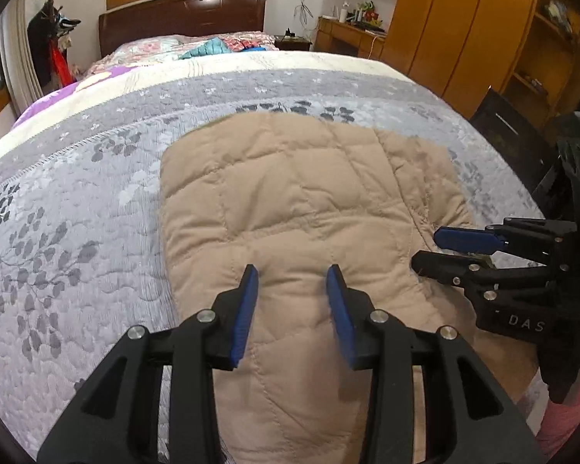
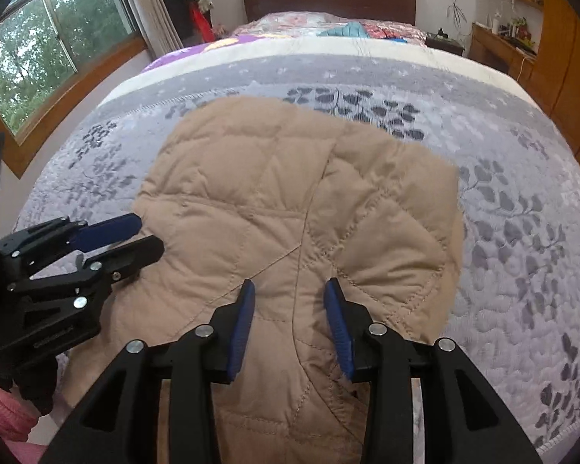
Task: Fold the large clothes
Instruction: 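Move both open tools to the edge of the tan coat bundle, then grasp the bundle edge with both tools and fold it over in half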
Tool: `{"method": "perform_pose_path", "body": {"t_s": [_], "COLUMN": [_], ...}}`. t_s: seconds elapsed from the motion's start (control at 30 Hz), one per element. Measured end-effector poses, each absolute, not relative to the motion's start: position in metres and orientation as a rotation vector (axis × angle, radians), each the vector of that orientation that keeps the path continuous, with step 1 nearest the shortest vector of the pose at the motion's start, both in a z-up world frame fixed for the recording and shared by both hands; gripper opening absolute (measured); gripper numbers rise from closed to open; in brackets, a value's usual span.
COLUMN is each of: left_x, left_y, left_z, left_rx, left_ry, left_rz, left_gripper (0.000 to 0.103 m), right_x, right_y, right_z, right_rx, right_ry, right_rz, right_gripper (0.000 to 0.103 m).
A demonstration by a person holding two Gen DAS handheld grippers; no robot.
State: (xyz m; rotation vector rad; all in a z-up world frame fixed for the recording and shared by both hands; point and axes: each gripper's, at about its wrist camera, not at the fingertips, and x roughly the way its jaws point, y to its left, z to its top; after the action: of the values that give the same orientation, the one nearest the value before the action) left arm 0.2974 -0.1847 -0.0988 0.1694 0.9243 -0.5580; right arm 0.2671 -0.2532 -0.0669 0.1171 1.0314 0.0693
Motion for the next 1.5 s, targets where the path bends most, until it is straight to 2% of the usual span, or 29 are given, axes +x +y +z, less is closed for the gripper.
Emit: {"method": "perform_pose_path", "body": {"t_s": [0.17,0.33,0.57,0.63,0.67,0.87,0.97,1.17,1.5], "left_x": [0.301,0.295,0.281,0.277,0.276,0.265,0.260,0.250,0.249], "left_y": [-0.187,-0.184,-0.166,-0.160,-0.158,-0.136,-0.122,-0.100,-0.092], "left_z": [-0.110,-0.099,-0.080,-0.076,-0.075,-0.068,-0.066,-0.066,-0.084], "left_rx": [0.193,0.189,0.165,0.160,0.157,0.149,0.132,0.105,0.083], "left_ry": [0.925,0.912,0.896,0.890,0.889,0.871,0.868,0.870,0.918], "left_rz": [-0.556,-0.553,-0.573,-0.574,-0.573,-0.543,-0.530,-0.525,-0.574], "left_gripper": [0.038,0.038,0.038,0.039,0.041,0.055,0.063,0.073,0.079], "right_x": [0.270,0.262,0.237,0.231,0.228,0.208,0.201,0.190,0.187], "right_y": [-0.256,-0.258,-0.268,-0.273,-0.276,-0.299,-0.309,-0.324,-0.340], "right_z": [-0.082,-0.068,-0.038,-0.032,-0.030,-0.020,-0.022,-0.037,-0.074], "right_rx": [0.136,0.157,0.197,0.210,0.216,0.240,0.267,0.346,0.505], "right_ry": [1.022,0.995,0.898,0.881,0.874,0.844,0.850,0.877,0.941], "right_rz": [0.070,0.083,0.109,0.105,0.100,0.042,0.040,0.070,0.157], "right_gripper": [0.038,0.040,0.047,0.053,0.058,0.075,0.079,0.081,0.084]}}
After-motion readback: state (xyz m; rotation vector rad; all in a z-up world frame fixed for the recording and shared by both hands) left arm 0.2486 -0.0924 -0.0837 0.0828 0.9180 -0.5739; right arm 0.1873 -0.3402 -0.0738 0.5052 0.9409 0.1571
